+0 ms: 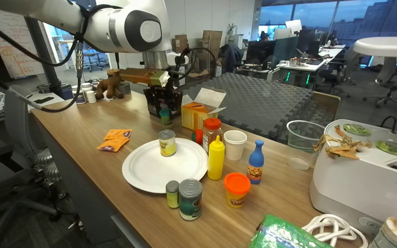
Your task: Put the containers and strawberry plush toy on the white plate
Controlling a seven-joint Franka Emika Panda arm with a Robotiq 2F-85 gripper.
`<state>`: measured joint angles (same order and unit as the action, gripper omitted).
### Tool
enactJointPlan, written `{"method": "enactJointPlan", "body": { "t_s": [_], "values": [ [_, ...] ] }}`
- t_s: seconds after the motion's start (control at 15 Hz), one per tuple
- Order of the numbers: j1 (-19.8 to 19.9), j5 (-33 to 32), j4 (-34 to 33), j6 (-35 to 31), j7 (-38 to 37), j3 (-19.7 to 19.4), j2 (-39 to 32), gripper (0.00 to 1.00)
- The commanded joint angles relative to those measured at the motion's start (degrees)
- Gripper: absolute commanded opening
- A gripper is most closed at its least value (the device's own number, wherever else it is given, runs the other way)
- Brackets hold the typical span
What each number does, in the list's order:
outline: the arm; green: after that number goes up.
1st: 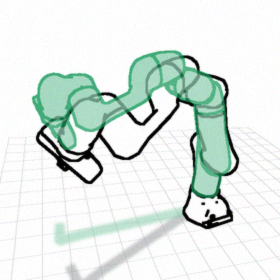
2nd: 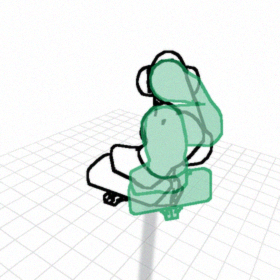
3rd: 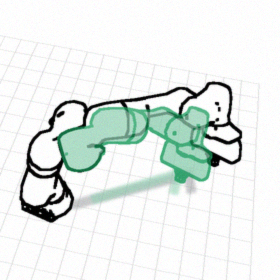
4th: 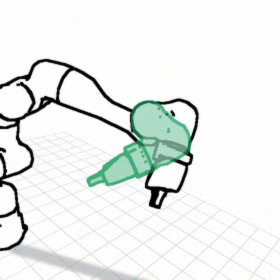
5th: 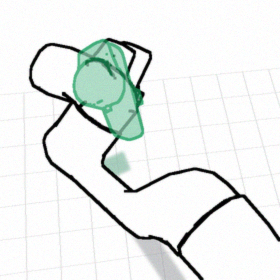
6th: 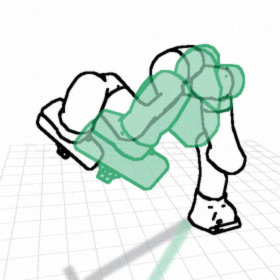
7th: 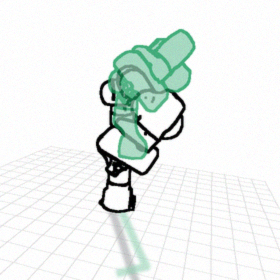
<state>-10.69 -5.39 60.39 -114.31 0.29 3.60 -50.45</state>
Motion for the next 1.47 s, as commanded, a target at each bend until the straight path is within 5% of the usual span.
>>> {"method": "enactJointPlan", "body": {
  "t_s": [0.0, 0.47, 1.4],
  "values": [
    [-0.1, -0.8, 2.1, 3.6, -0.7, -1.4, 5.1, 0.27],
    [0.7, -0.7, 11.3, 4.0, -4.3, -5.3, 16.5, 0.27],
    [6.7, 1.2, 37.4, -8.0, -10.2, -4.7, 30.1, 0.27]
  ]
}}
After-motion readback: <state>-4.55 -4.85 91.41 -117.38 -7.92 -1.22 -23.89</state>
